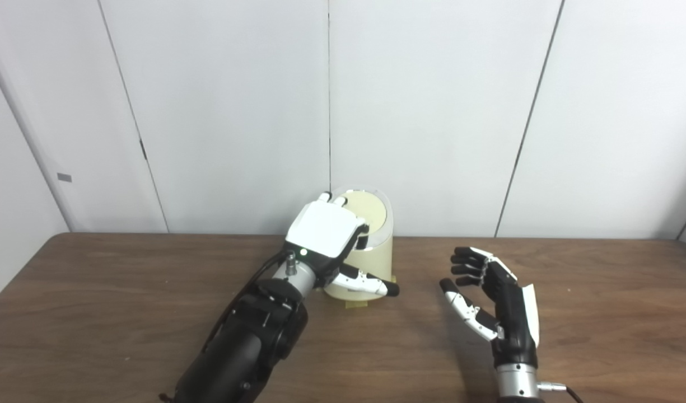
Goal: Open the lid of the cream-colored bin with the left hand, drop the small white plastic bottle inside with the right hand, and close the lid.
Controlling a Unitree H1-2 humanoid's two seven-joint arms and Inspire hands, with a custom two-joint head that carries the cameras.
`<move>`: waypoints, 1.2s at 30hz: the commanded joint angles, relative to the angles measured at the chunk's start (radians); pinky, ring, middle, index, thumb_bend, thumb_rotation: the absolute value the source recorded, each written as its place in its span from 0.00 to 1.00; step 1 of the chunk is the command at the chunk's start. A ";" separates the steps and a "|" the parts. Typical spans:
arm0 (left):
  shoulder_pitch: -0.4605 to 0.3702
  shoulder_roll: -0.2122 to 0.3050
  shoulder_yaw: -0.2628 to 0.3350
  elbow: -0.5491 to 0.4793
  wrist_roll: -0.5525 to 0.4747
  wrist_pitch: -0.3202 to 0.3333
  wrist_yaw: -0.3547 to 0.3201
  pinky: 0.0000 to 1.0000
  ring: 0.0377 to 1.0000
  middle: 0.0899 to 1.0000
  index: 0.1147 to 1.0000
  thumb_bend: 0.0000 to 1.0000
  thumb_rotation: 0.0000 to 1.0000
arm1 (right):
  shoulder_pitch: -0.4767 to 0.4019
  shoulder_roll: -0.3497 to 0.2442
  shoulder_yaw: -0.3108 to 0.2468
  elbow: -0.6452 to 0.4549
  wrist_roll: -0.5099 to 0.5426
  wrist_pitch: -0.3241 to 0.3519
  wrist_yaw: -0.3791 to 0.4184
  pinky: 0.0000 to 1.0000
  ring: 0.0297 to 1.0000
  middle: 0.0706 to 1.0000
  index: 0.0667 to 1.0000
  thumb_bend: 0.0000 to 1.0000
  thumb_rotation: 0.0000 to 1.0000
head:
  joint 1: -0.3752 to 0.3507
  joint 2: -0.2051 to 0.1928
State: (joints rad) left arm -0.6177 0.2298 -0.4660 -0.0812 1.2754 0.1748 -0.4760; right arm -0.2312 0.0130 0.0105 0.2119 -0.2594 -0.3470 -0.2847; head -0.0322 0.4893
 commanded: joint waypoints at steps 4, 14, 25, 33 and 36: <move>-0.025 0.023 -0.021 0.021 -0.046 -0.054 -0.050 1.00 0.86 0.63 0.60 1.00 0.96 | -0.004 0.019 0.009 -0.003 -0.019 -0.018 -0.010 0.54 0.60 0.62 0.63 0.24 0.19 | -0.007 0.009; -0.010 0.047 -0.067 0.059 -0.050 -0.108 -0.054 1.00 0.84 0.63 0.57 0.99 0.93 | 0.004 0.032 0.009 -0.042 -0.022 0.013 -0.004 0.54 0.61 0.63 0.63 0.25 0.17 | -0.021 0.020; -0.014 0.034 -0.042 0.052 -0.073 -0.079 -0.063 1.00 0.87 0.75 0.72 0.96 0.94 | 0.002 0.032 0.004 -0.039 -0.010 0.014 -0.001 0.54 0.61 0.63 0.63 0.26 0.19 | -0.017 0.019; -0.009 0.032 0.001 0.031 -0.142 -0.083 -0.012 1.00 1.00 1.00 1.00 0.90 0.87 | 0.000 0.028 0.006 -0.030 -0.022 0.007 -0.006 0.55 0.60 0.62 0.63 0.24 0.18 | -0.016 0.016; -0.006 0.029 0.021 0.030 -0.169 -0.094 0.033 1.00 1.00 1.00 1.00 0.88 0.87 | 0.000 0.029 0.005 -0.030 -0.017 0.009 -0.003 0.54 0.60 0.62 0.63 0.24 0.18 | -0.014 0.016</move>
State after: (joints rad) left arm -0.6100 0.2634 -0.4441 -0.0653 1.1245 0.0922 -0.4468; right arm -0.2150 0.0353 0.0120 0.1903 -0.2698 -0.3219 -0.2846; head -0.0460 0.5047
